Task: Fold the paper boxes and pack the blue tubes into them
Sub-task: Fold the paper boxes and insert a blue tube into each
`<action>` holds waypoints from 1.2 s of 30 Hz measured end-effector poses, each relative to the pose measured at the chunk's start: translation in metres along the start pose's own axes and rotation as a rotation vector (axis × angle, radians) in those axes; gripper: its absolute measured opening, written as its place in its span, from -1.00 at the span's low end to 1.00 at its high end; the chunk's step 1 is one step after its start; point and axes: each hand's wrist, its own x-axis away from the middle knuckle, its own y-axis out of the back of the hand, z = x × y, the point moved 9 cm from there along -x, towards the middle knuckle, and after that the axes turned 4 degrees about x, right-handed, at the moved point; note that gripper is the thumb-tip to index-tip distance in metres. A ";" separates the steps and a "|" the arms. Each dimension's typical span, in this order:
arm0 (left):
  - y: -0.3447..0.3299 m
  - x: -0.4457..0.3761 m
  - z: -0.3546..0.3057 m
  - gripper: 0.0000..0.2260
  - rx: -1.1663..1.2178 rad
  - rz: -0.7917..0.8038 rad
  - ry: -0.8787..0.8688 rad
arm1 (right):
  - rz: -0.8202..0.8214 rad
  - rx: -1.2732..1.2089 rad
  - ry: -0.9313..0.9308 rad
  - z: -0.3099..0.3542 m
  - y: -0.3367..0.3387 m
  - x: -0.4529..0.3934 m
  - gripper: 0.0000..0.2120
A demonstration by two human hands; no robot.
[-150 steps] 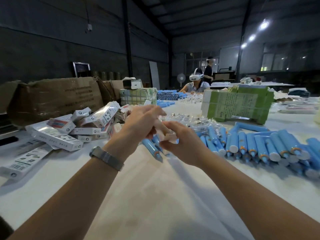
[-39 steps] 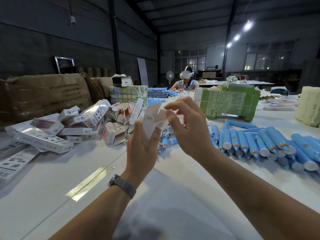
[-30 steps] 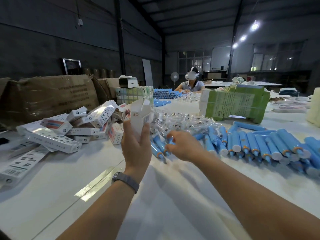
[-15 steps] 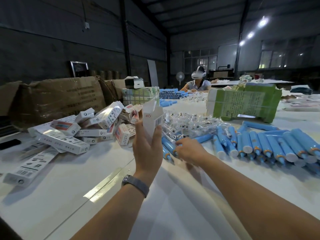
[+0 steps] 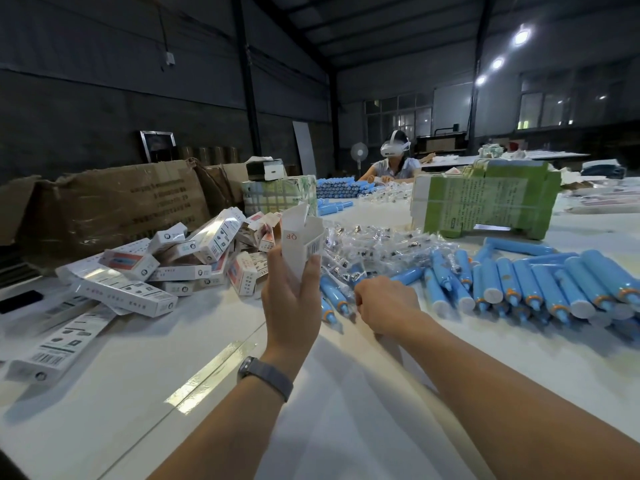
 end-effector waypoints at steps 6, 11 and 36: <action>-0.003 0.002 -0.002 -0.77 0.066 0.031 -0.009 | -0.101 -0.296 -0.036 -0.021 0.043 0.002 -0.83; -0.003 0.004 -0.001 -0.81 0.049 0.040 -0.026 | -0.451 -1.002 0.199 -0.024 0.137 0.031 -0.75; -0.011 0.012 -0.020 -0.90 0.023 0.096 -0.016 | -0.996 -0.390 0.591 0.038 0.189 0.094 -0.81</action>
